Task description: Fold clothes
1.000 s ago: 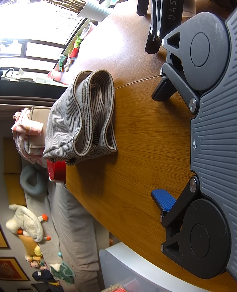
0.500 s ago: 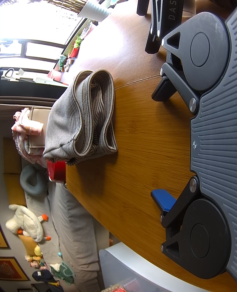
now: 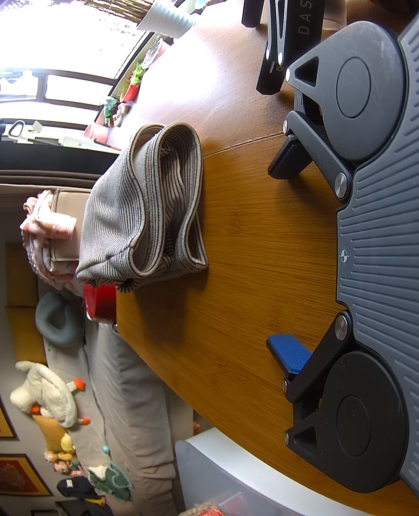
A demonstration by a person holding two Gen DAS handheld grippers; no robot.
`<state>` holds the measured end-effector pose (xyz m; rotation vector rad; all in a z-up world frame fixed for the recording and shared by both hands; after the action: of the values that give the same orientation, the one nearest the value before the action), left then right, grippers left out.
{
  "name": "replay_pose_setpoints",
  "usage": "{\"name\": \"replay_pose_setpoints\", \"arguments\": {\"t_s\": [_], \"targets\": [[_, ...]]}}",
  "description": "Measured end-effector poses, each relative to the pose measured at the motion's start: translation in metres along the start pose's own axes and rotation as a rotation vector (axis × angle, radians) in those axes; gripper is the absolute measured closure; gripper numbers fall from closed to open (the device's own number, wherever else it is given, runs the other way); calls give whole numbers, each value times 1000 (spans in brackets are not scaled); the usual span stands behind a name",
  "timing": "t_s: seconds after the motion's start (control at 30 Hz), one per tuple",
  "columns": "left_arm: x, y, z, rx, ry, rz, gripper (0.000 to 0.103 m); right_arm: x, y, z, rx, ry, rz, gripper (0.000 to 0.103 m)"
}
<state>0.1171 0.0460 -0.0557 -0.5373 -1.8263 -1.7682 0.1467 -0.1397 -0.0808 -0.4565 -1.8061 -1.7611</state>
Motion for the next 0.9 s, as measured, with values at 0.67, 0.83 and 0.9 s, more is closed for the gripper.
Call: {"name": "replay_pose_setpoints", "arguments": {"t_s": [0.67,0.83,0.9], "targets": [[-1,1,1,3,0,0,0,1,-3,-3,-12,-46,2,0],[0,1,3,10,-13,-5,0,3,-6,-3,-33,-78,-3,0],[1,1,5,22,-31,-11,0,4,-6,-3,-37,-86,-5,0]]}}
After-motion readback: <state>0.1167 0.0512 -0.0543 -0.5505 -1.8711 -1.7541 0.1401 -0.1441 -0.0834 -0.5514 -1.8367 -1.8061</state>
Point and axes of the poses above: each gripper's, at about its wrist camera, not at the fingertips, and x roughly against the way its jaws point, z to its left, y to its top, the point moved 5 cm from there along -x, roughly the way its jaws point, and after that the axes turned 2 degrees about -z, right-handed, at the moved point
